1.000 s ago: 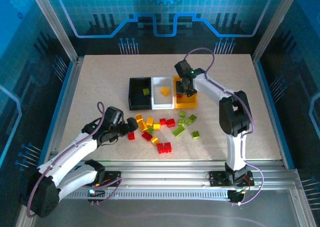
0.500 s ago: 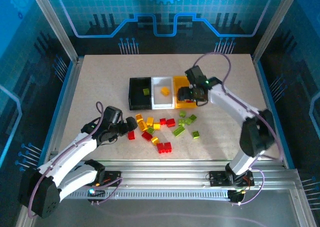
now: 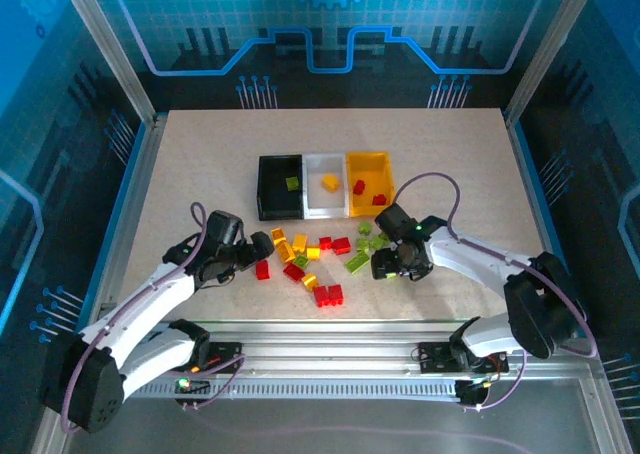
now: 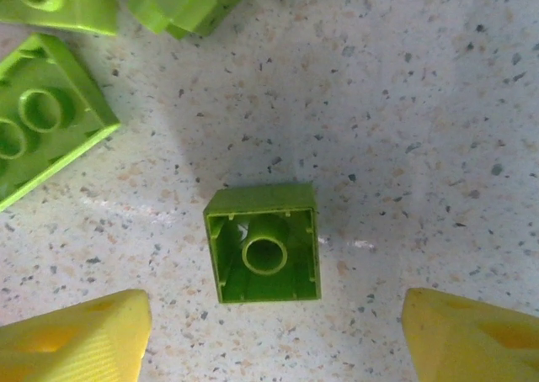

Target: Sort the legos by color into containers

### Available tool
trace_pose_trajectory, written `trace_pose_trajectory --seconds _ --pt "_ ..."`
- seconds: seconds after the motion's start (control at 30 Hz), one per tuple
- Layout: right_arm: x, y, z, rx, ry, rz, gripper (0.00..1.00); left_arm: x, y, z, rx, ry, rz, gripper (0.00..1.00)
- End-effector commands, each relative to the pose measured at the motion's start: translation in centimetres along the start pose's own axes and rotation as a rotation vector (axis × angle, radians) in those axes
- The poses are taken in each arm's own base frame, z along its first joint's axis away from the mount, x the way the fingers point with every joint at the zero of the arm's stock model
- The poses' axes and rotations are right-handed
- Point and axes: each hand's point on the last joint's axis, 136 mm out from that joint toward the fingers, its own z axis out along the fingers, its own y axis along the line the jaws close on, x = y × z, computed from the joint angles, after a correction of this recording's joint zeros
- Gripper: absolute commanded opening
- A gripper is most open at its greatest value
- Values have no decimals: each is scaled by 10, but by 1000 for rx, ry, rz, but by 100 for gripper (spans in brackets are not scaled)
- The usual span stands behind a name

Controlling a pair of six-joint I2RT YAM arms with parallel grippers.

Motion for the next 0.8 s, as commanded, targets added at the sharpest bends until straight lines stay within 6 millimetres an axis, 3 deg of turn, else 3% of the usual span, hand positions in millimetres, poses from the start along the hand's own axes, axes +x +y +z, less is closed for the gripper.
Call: trace_pose_trajectory --seconds 0.0,0.17,0.33,0.5,0.6,0.77 --pt "-6 3 12 10 -14 7 75 5 3 5 6 28 -36 99" --pt "-18 4 21 37 -22 -6 62 7 5 6 -1 33 -34 99" --pt "-17 3 26 54 1 -16 47 7 6 5 -5 33 -31 99" --pt "-28 17 2 5 -58 -54 36 6 9 2 -13 24 -32 99" --pt "-49 50 -32 -80 -137 -117 34 4 15 -2 -30 -1 -38 99" --pt "-93 127 -78 -212 -254 -240 34 2 22 -11 -26 -37 -63 99"
